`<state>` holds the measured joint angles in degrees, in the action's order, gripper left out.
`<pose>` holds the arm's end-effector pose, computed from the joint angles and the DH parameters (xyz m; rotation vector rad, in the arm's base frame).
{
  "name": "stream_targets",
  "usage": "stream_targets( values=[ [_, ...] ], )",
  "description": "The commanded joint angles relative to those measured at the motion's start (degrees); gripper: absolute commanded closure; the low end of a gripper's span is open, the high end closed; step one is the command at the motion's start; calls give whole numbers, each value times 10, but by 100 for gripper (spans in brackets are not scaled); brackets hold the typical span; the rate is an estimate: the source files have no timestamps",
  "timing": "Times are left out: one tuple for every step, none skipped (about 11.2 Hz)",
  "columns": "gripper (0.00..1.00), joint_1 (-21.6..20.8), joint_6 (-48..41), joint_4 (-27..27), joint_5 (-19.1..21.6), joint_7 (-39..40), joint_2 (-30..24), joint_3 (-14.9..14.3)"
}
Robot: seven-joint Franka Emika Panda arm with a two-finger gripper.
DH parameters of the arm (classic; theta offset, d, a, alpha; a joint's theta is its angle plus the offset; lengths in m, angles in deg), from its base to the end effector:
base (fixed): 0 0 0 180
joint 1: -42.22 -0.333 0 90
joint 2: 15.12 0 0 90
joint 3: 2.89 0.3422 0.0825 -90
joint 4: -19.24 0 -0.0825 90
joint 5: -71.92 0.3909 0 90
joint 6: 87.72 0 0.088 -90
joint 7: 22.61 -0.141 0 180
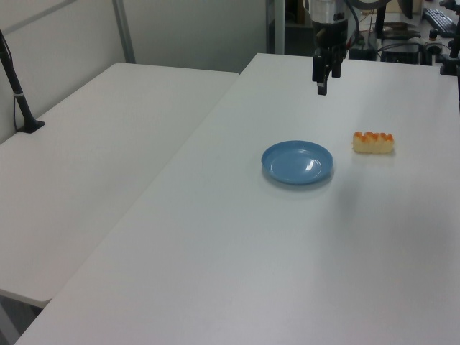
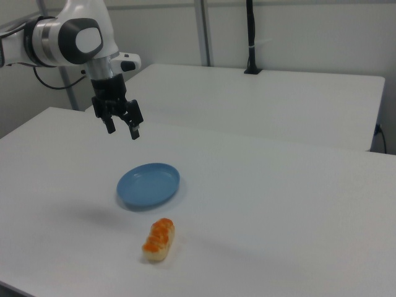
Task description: Put the bread on the table
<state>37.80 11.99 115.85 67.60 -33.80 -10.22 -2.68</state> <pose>0.5933 0.0386 0.5264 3.0601 -0.1541 -0.0321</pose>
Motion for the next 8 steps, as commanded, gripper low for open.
stream_targets(
  values=[
    [0, -9, -4, -7, 5, 11, 2, -3],
    [0, -9, -4, -7, 5, 15, 2, -3],
    [0, -9, -3, -7, 5, 15, 3, -3],
    [0, -9, -3, -7, 5, 15, 5, -3],
    [0, -9, -3, -7, 5, 15, 5, -4],
    [0, -8, -3, -7, 5, 15, 5, -3],
    [0, -8, -3, -7, 5, 15, 5, -3],
    [0, -8, -3, -7, 5, 15, 6, -3]
  ],
)
